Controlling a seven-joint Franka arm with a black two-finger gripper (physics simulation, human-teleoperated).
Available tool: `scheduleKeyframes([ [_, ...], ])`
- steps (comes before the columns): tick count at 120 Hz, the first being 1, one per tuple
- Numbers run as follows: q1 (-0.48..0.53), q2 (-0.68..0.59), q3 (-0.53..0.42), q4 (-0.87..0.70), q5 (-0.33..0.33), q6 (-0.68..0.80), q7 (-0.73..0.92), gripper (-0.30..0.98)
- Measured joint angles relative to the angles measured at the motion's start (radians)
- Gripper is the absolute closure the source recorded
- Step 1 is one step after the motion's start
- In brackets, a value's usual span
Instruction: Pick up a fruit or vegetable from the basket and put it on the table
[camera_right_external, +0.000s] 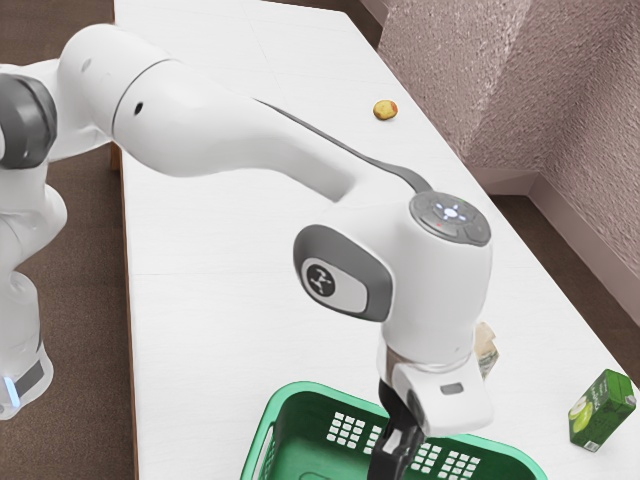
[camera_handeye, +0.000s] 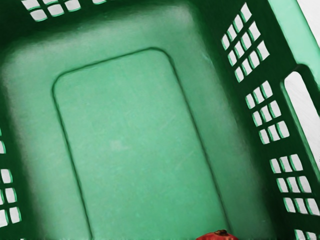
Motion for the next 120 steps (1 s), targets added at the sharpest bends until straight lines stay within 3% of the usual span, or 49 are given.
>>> scheduleKeyframes([
  [45,0.0,-0.009,0.0,-0.131,-0.03,0.013,-0.01,0.0],
  [120,0.0,0.003,-0.011,-0.176,-0.044,0.052,-0.015,0.0],
])
